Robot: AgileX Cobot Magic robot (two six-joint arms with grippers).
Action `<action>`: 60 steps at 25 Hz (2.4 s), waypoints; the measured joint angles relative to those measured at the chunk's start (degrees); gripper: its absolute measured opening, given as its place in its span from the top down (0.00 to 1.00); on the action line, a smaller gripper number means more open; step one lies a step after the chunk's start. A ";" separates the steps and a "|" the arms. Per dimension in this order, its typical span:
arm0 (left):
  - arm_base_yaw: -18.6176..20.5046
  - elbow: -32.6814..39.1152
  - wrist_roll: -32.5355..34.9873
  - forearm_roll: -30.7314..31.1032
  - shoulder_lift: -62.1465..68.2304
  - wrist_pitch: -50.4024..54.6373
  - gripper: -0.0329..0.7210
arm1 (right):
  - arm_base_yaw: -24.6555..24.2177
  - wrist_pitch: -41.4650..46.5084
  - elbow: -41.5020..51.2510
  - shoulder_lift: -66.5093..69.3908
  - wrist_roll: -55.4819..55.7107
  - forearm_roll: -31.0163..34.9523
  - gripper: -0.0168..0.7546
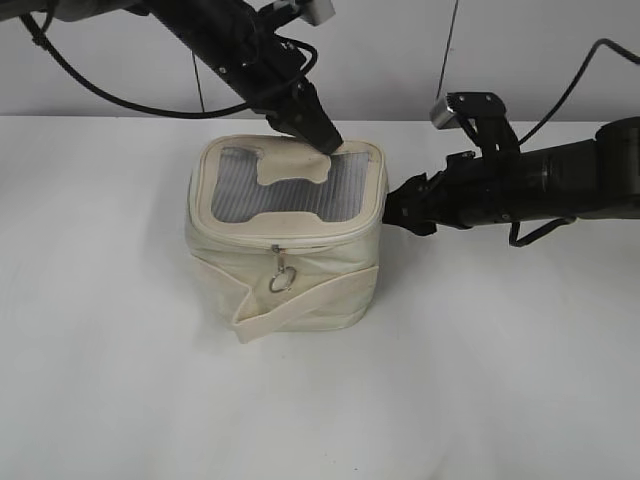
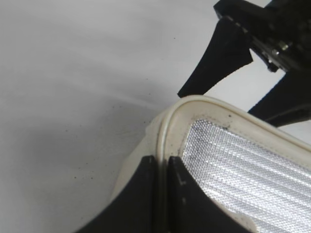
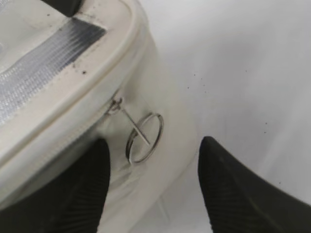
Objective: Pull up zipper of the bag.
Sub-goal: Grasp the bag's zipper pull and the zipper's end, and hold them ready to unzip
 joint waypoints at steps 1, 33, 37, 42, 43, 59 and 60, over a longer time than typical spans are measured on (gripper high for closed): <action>0.02 0.00 0.00 0.00 0.00 0.00 0.90 | 0.08 -0.21 -0.42 0.49 0.13 0.00 0.40; -0.95 0.00 -19.09 2.20 0.00 -3.88 0.90 | 1.06 11.09 22.47 -17.78 11.11 -0.45 0.97; -1.38 0.00 -23.73 2.74 0.00 -5.21 0.90 | 10.28 7.80 21.12 -17.78 12.02 2.70 0.97; -1.72 0.00 -27.54 3.91 0.00 -6.52 0.90 | 21.97 -4.86 12.51 -16.92 15.91 2.35 0.96; -1.72 0.00 -27.85 4.03 0.00 -6.60 0.90 | 23.03 -5.93 10.71 -16.27 16.33 2.15 0.96; -0.50 0.12 -30.24 4.11 -2.34 -10.07 0.60 | 15.20 4.18 5.21 -15.58 62.97 -46.60 0.39; -0.09 0.41 -30.52 4.32 -3.36 -10.07 0.63 | 13.17 6.47 5.21 -16.59 64.49 -48.55 0.38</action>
